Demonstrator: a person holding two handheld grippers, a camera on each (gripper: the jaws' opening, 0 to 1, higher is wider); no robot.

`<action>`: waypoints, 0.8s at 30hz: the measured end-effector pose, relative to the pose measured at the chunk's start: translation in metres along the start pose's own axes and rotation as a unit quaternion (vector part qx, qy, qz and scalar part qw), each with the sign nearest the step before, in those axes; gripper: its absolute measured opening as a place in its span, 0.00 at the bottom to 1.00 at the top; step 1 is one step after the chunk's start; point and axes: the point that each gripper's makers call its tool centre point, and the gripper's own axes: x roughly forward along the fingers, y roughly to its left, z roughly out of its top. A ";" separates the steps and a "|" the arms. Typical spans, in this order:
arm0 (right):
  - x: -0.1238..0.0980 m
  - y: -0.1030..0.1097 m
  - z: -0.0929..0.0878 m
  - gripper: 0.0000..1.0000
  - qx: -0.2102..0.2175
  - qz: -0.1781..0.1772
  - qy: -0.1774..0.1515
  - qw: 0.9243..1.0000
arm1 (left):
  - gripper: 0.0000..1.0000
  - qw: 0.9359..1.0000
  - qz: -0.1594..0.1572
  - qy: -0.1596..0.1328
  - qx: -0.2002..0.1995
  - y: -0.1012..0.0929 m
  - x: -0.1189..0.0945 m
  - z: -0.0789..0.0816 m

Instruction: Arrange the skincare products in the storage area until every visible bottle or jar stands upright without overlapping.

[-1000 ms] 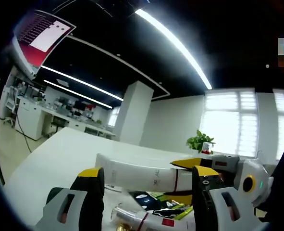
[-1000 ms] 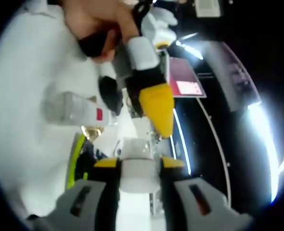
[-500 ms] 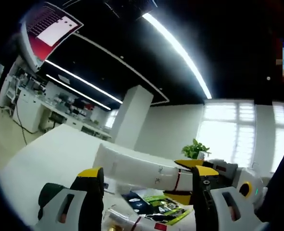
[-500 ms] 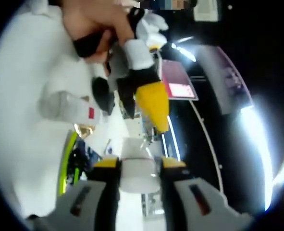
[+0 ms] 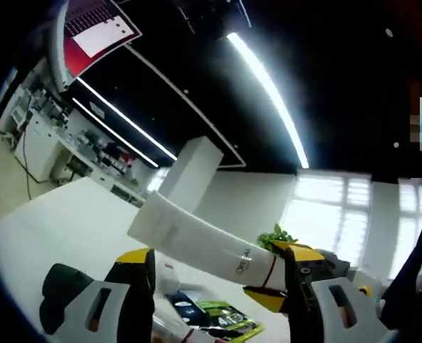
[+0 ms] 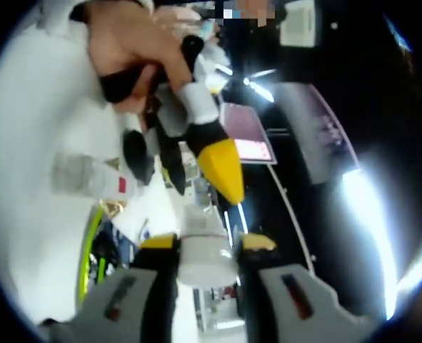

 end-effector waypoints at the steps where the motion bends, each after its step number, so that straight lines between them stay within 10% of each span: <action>1: -0.001 -0.002 0.002 0.30 -0.001 -0.004 -0.004 1.000 | 0.77 1.000 -0.001 -0.001 -0.003 0.000 0.000 0.000; 24: -0.006 -0.013 0.028 0.30 0.007 -0.042 -0.065 0.997 | 0.93 0.990 -0.062 -0.068 -0.109 -0.021 0.000 0.013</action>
